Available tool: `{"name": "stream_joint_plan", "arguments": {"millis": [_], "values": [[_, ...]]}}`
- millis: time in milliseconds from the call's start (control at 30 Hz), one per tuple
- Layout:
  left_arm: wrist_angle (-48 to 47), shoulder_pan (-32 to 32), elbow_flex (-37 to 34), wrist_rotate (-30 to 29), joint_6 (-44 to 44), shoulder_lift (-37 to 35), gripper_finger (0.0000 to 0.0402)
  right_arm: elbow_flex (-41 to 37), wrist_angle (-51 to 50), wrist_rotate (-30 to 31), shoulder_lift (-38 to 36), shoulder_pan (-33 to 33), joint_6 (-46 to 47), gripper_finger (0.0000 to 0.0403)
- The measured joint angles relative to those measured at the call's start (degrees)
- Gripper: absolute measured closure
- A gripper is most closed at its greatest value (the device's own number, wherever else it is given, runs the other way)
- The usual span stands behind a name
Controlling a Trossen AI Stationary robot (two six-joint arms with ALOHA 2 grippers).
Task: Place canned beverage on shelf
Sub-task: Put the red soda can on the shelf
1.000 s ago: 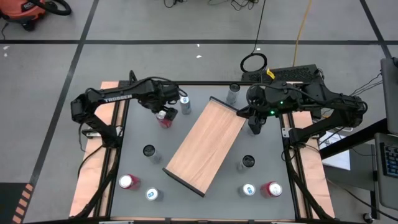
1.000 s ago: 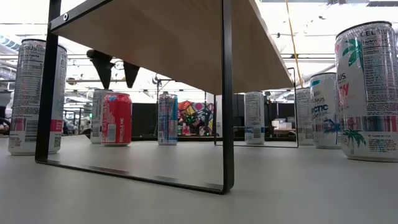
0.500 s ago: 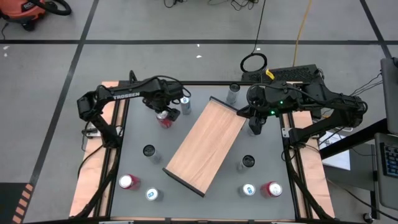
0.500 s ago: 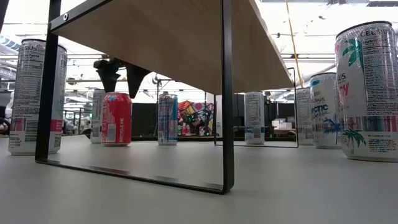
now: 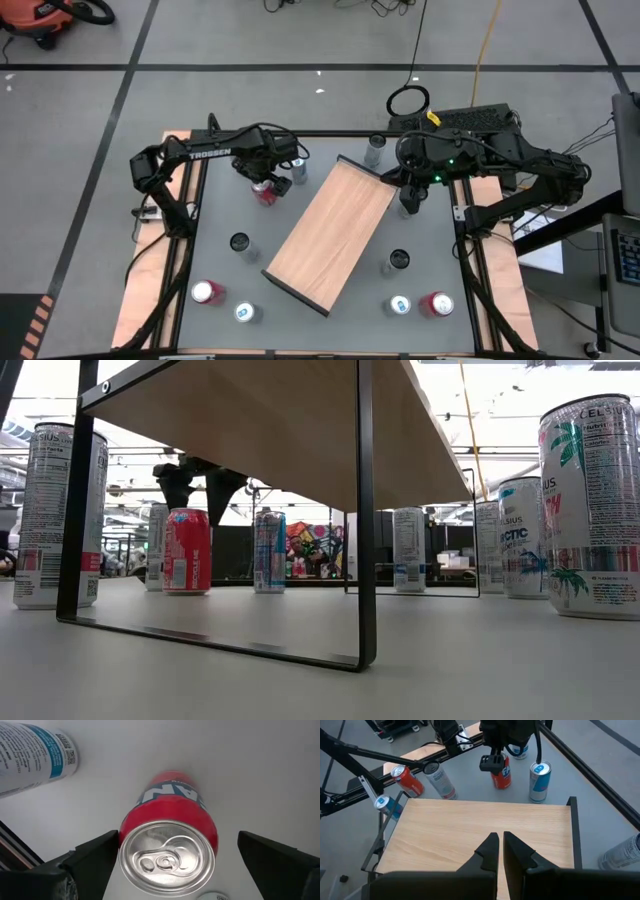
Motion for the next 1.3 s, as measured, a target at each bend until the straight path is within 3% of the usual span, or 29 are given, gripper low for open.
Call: {"name": "stream_joint_plan", "arguments": {"millis": [400,1000,1300], "values": [[-1.0,0.0,0.0,-0.5,0.0,0.0,0.0072,0.0,0.0,0.0,0.0,-0.2,0.0,0.0403],[-1.1,0.0,0.0,-1.5,0.3,0.0,0.0059,0.0,0.1,0.0,0.0,-0.2,1.5,0.0403],[-0.9,0.0,-0.5,0.8,1.1,0.7,0.0059,0.0,0.2,0.0,0.0,-0.2,1.5,0.0403]]}}
